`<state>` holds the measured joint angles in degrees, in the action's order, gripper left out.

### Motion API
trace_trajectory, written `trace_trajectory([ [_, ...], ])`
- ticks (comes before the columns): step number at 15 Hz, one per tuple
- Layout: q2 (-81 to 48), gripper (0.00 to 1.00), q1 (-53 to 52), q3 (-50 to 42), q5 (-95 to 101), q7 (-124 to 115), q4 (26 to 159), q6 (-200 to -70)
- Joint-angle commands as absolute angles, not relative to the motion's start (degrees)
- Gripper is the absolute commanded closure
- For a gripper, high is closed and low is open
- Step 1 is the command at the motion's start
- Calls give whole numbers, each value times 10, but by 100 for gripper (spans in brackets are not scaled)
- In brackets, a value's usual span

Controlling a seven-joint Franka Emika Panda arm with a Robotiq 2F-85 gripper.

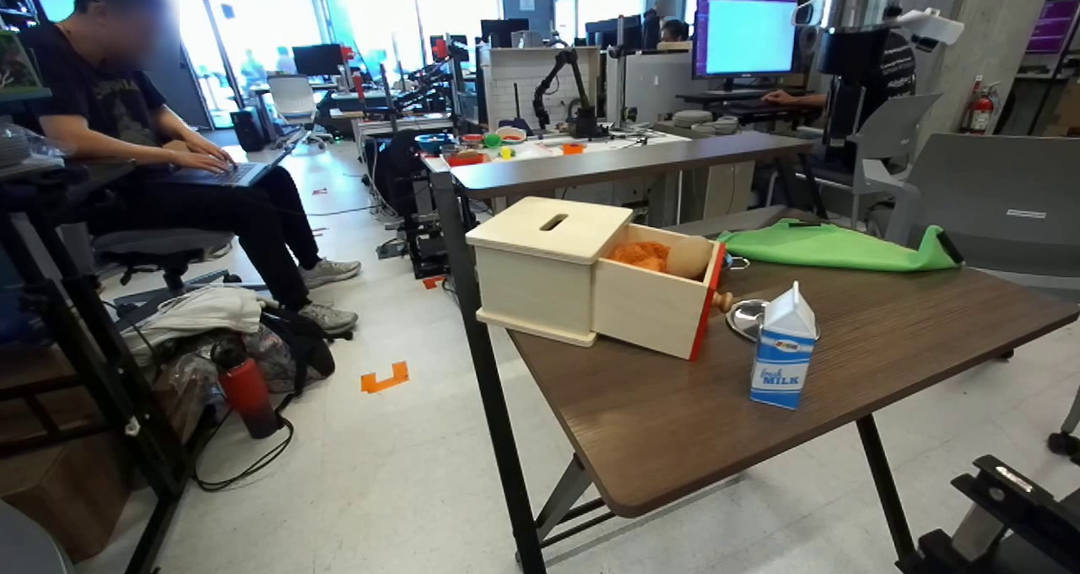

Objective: Unfold the green object

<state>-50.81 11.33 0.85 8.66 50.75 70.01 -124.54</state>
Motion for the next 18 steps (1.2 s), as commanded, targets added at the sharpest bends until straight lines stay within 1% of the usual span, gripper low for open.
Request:
trace_trajectory([
  [1,-544,0,110,4,97,538,660,-1230],
  [7,-585,0,95,-12,121,525,637,-1273],
  [13,-613,0,78,-27,162,520,639,-1336],
  [18,-624,0,69,-39,177,512,644,-1361],
])
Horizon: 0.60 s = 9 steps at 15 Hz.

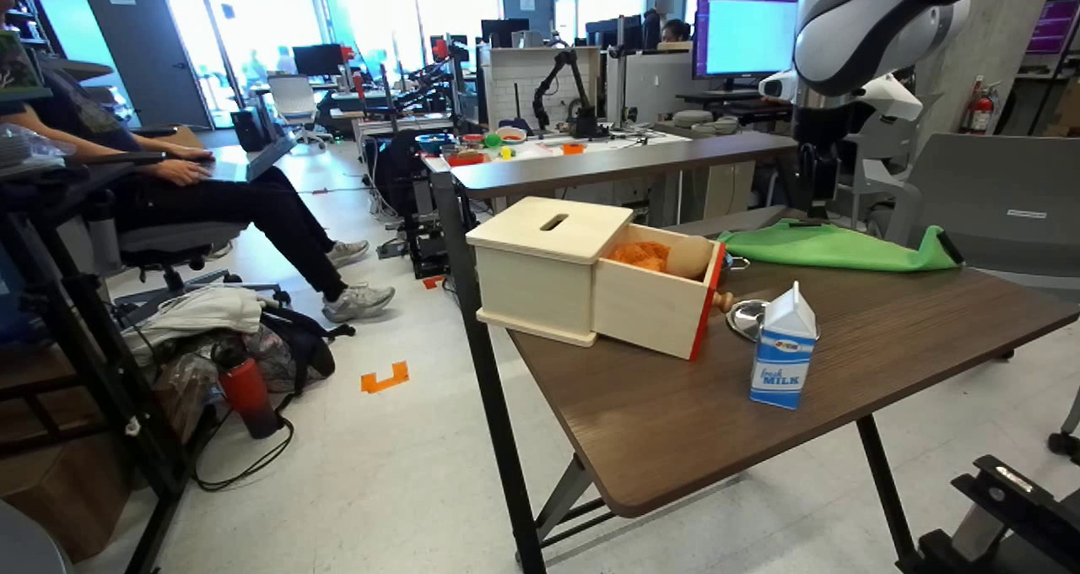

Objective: Unfold the green object

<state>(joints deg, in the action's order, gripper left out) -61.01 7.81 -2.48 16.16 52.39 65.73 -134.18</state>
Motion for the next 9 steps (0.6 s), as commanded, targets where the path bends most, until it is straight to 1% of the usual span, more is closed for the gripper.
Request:
trace_trajectory([
  [1,-626,0,68,-40,180,509,644,-1366],
  [7,-634,0,61,-52,186,492,648,-1388],
  [9,-637,6,59,-56,189,489,648,-1395],
])
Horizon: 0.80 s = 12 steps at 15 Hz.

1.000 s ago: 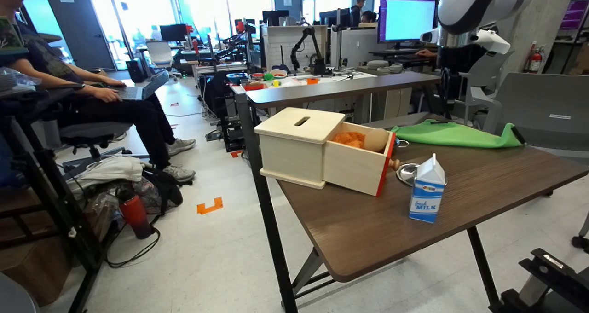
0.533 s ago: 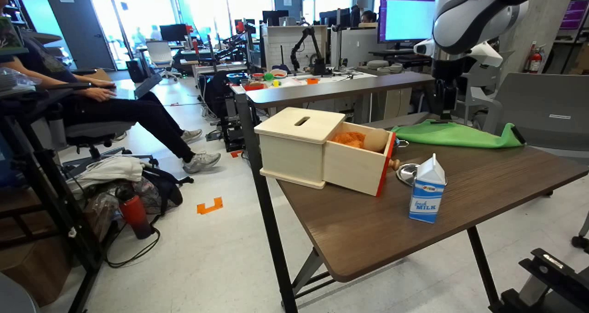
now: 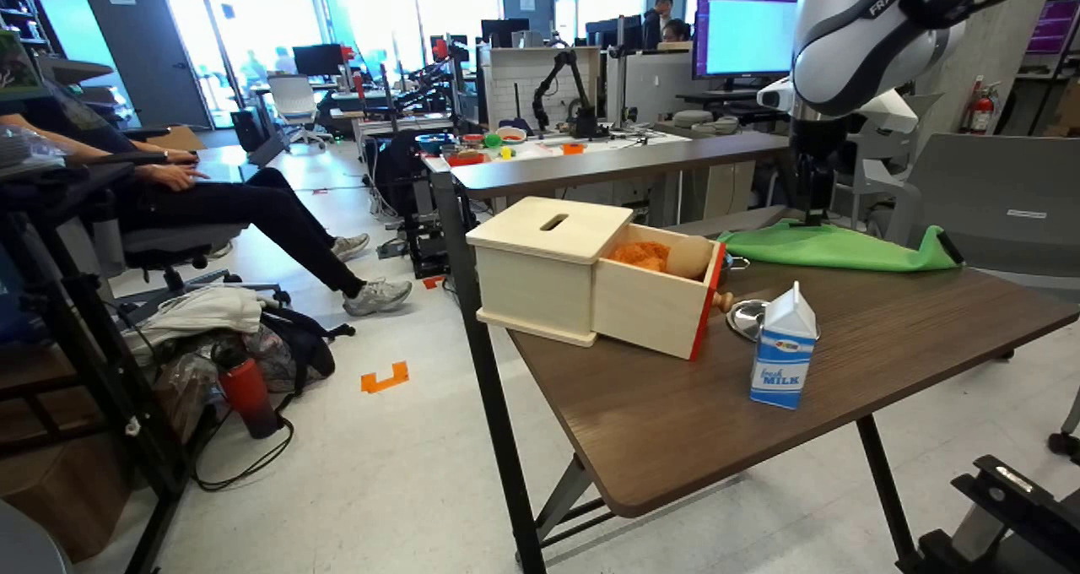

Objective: Unfold the green object

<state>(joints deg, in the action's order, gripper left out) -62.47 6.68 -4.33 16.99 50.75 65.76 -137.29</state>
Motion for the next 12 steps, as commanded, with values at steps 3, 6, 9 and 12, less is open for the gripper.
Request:
trace_trajectory([
  [3,-640,27,56,-59,194,480,648,-1404],
  [6,-643,36,55,-62,197,475,649,-1412],
  [9,-644,45,53,-63,198,472,649,-1414],
  [12,-643,69,53,-62,197,472,650,-1415],
])
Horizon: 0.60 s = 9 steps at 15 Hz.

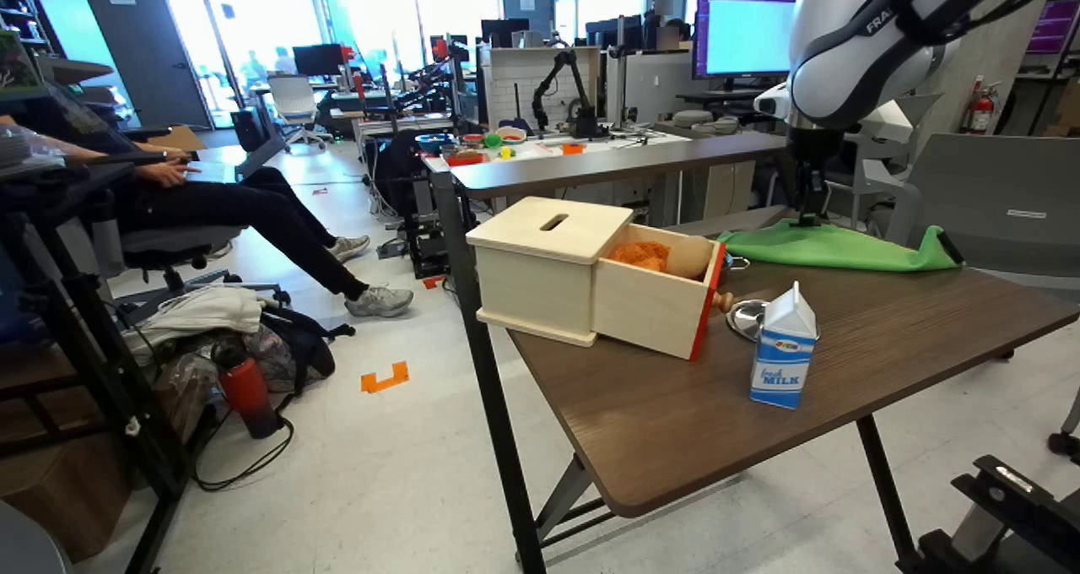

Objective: Unfold the green object

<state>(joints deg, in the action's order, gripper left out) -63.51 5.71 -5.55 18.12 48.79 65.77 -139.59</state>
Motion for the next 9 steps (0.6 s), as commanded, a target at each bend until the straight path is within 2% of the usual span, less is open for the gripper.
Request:
trace_trajectory([
  [1,-643,68,53,-62,198,472,650,-1415],
  [2,-643,66,53,-62,198,472,650,-1415],
  [3,-643,70,52,-63,198,472,650,-1415],
  [9,-643,65,51,-64,200,471,652,-1416],
])
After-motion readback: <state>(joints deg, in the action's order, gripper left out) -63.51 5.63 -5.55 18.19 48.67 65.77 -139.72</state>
